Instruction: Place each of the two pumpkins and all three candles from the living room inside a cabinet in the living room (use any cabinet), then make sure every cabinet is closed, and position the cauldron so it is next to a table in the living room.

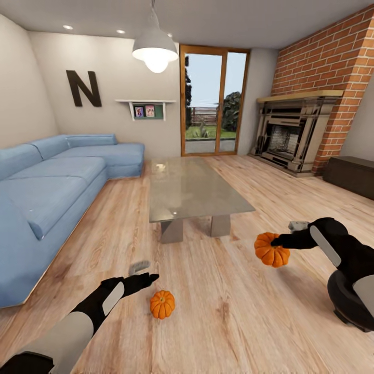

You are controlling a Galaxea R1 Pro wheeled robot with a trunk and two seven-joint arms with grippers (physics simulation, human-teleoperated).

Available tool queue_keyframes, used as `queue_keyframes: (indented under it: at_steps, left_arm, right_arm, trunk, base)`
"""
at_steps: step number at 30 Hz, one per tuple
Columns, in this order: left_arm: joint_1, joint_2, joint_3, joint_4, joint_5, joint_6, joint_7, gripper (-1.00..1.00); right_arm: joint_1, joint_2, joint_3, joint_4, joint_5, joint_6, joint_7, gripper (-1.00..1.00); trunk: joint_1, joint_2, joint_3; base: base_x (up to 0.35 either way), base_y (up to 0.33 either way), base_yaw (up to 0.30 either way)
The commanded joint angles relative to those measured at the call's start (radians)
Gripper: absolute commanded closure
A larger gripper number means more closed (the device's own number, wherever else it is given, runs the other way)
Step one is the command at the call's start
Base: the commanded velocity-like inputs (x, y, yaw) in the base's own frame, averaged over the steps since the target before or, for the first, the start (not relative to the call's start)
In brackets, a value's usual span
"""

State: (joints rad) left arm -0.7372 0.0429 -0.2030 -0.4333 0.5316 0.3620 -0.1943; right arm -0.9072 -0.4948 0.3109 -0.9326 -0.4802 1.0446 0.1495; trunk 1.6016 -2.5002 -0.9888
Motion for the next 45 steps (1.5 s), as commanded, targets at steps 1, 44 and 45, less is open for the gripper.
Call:
queue_keyframes:
  at_steps: [1,44,45]
  left_arm:
    - [-0.001,0.001,-0.004,-0.001,0.005,0.005,0.0,-1.0]
    - [-0.255,0.013,-0.004,0.128,0.006,0.271,-0.077,-1.0]
    - [-0.255,0.013,-0.006,0.128,0.006,0.272,-0.077,-1.0]
  right_arm:
    - [-0.001,-0.007,0.003,-0.007,0.003,0.003,0.008,1.0]
    - [-0.002,-0.212,-0.001,-0.06,-0.002,0.003,0.013,1.0]
    - [-0.002,-0.215,-0.001,-0.06,-0.003,0.003,0.013,1.0]
  trunk:
    - [0.0,-0.001,-0.005]
    - [0.008,-0.005,-0.125]
    - [0.008,-0.005,-0.126]
  base:
    - [0.0,0.0,0.0]
    - [0.116,0.0,0.0]
    - [0.058,0.0,0.0]
